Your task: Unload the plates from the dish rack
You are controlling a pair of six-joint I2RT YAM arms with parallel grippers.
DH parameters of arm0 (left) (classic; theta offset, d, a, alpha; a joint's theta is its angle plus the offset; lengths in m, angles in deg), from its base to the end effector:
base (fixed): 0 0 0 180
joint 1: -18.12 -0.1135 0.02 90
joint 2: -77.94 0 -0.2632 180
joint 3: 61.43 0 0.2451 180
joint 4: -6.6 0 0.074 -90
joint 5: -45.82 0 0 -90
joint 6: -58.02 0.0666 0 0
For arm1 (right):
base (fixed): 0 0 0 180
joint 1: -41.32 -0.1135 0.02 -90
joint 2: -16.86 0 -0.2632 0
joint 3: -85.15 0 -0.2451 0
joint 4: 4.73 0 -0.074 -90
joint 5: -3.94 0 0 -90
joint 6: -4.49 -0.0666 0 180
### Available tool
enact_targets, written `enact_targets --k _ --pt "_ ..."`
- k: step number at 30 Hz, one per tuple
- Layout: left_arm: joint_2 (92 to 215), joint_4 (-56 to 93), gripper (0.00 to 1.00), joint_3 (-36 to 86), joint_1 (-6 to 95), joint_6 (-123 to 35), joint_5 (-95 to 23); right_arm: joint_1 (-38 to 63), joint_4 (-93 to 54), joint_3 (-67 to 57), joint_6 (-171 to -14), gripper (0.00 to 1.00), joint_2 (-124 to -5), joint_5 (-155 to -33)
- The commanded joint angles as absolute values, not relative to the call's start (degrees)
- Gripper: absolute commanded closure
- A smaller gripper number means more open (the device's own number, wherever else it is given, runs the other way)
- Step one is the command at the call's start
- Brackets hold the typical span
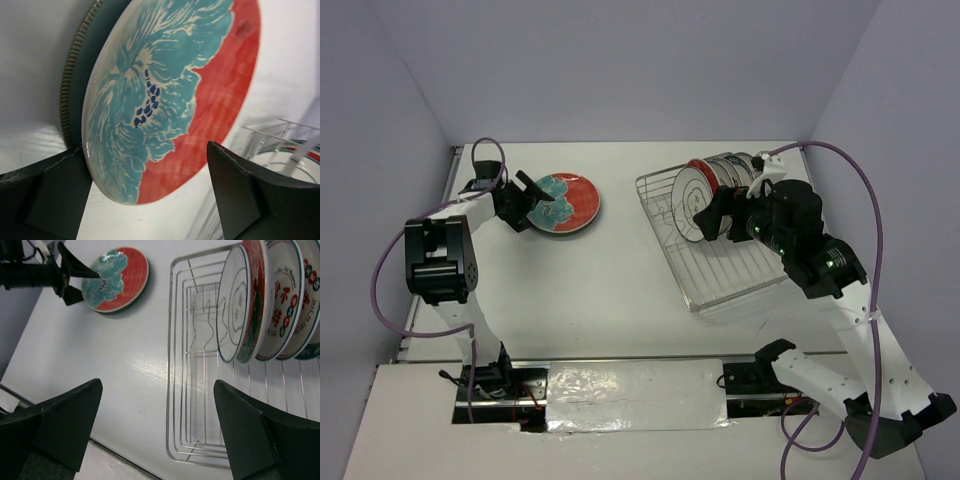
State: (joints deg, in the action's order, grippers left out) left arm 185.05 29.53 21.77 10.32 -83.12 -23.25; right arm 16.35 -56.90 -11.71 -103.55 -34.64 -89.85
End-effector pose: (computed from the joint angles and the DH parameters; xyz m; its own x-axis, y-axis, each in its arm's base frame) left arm 0.4141 0.0327 0.1664 -0.5432 -0.8085 -0.2263 -0.4904 0.5243 -0.6961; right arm 0.1761 0.0869 0.3988 -0.4501 0.1313 -0.8833 -0.3554 0.8811 0.3121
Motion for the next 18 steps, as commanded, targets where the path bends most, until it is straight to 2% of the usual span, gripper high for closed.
enact_targets --k 1,8,13,14,16,17,18 --pt "186.91 42.61 0.0 28.31 12.04 -78.83 -31.67 16.09 -60.45 -8.8 -101.86 0.0 -36.21 -88.18" --pt "183.86 51.8 0.01 28.33 11.17 -80.49 -42.5 16.09 -66.18 -3.34 -99.14 0.0 -45.35 -80.44" --pt "179.46 53.55 0.0 27.44 9.51 -80.59 -42.96 16.18 -65.75 1.49 -95.27 0.0 -54.22 -72.97" --pt "178.84 55.3 0.0 27.88 9.42 -80.32 -43.04 16.09 -65.22 2.02 -93.52 0.02 -55.72 -71.83" --pt "175.07 56.28 0.01 27.19 9.06 -78.92 -43.91 16.09 -64.25 4.22 -92.19 0.11 -60.55 -67.97" --pt "173.05 56.37 0.0 26.66 8.98 -77.61 -44.01 16.09 -64.25 6.05 -91.93 0.2 -62.05 -66.56" --pt "168.6 56.28 0.0 26.13 8.89 -76.55 -44.01 16.18 -63.64 6.77 -91.49 0.23 -64.67 -64.63"
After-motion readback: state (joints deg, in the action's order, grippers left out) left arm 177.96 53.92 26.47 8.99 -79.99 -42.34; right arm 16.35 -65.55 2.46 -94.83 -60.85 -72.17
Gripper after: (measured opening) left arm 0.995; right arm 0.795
